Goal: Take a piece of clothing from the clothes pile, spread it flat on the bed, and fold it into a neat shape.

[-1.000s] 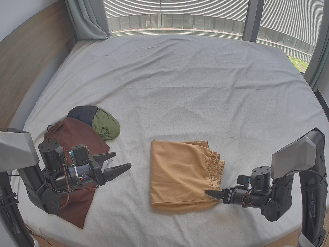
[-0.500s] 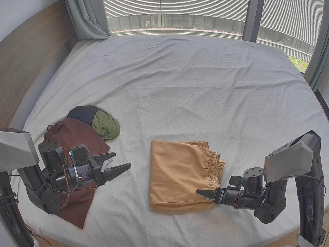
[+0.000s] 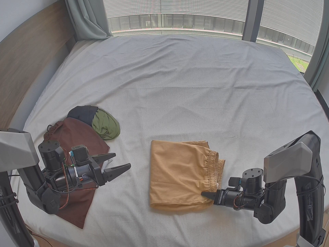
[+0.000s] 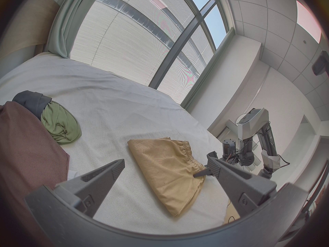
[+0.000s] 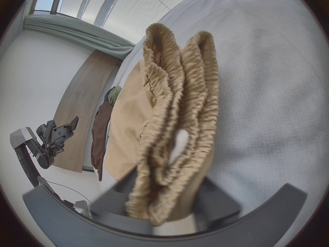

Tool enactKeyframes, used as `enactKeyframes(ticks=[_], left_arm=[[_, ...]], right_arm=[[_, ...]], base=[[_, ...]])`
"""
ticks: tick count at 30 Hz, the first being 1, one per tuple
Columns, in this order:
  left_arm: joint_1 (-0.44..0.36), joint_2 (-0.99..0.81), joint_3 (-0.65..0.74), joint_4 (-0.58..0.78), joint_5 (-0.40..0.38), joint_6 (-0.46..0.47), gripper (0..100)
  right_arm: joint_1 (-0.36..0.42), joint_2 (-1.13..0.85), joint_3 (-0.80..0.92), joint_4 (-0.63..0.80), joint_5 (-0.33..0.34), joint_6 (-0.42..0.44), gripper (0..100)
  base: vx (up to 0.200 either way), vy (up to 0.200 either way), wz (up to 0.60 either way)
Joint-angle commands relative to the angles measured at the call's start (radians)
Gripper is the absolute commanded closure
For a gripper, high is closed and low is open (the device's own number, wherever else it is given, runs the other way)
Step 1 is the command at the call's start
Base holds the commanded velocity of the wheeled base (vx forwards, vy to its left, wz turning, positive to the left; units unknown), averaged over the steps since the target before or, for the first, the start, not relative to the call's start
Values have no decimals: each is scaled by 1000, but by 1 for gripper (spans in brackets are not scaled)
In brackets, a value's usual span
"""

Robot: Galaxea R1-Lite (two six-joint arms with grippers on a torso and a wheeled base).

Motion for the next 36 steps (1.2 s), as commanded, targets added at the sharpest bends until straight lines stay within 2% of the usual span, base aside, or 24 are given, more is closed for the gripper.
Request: enactKeyframes(ticks=[1, 20, 36], left_arm=[[0, 1, 2, -1, 0, 0, 0], [1, 1, 9, -1, -1, 7, 0], [-2, 3, 18, -1, -1, 7, 0]], right_arm=[[-1, -1, 0, -8, -1, -1, 100], [9, -58, 0, -8, 3, 2, 100], [38, -213, -20, -8, 63, 45, 100]], base=[[0, 0, 0], [0, 0, 0], [0, 0, 0]])
